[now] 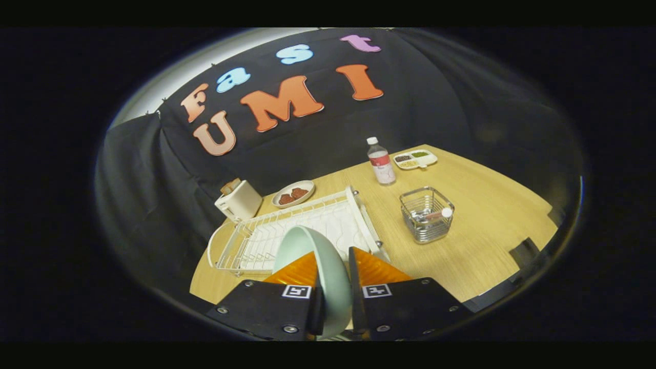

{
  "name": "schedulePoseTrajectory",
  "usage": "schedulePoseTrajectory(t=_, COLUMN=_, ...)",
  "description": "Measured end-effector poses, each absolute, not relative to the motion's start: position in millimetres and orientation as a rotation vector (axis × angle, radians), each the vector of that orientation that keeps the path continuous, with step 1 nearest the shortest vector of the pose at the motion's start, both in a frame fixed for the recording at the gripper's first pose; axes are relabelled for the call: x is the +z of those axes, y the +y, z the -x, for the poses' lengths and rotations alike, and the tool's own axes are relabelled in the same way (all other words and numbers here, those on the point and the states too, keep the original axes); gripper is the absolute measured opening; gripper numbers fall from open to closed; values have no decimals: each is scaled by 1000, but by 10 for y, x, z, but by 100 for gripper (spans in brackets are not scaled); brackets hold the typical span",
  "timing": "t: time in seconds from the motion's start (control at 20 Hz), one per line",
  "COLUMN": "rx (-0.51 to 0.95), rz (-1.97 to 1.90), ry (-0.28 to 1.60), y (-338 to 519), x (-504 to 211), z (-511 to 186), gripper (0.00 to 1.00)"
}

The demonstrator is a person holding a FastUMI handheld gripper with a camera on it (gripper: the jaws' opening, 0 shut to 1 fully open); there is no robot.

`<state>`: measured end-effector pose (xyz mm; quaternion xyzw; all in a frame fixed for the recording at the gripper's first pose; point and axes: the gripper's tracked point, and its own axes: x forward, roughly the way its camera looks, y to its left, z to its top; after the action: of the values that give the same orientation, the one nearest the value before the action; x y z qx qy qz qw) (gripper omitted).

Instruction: Take the plate from the dish rack, then take the spoon from the basket and place it into the plate.

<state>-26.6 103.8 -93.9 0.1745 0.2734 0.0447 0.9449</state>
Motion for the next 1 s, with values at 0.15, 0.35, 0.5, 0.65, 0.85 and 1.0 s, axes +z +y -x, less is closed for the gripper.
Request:
schedulePoseTrajectory(t=0.15, rx=76, rz=-412, ry=587, y=932, x=-1269, z=398, gripper=22)
schedulePoseTrajectory(t=0.35, rx=73, rz=-518, ry=624, y=914, x=-1610, z=514, gripper=22)
schedulePoseTrajectory(t=0.5, rx=58, rz=-554, ry=648, y=893, x=-1876, z=551, gripper=22)
schedulePoseTrajectory(t=0.65, rx=69, rz=-626, ry=683, y=991, x=-2035, z=580, gripper=22)
schedulePoseTrajectory(t=0.85, rx=72, rz=-610, ry=713, y=977, x=-2181, z=538, gripper=24)
schedulePoseTrajectory(t=1.0, rx=91, rz=-613, ry=709, y=950, x=-2125, z=470, gripper=30)
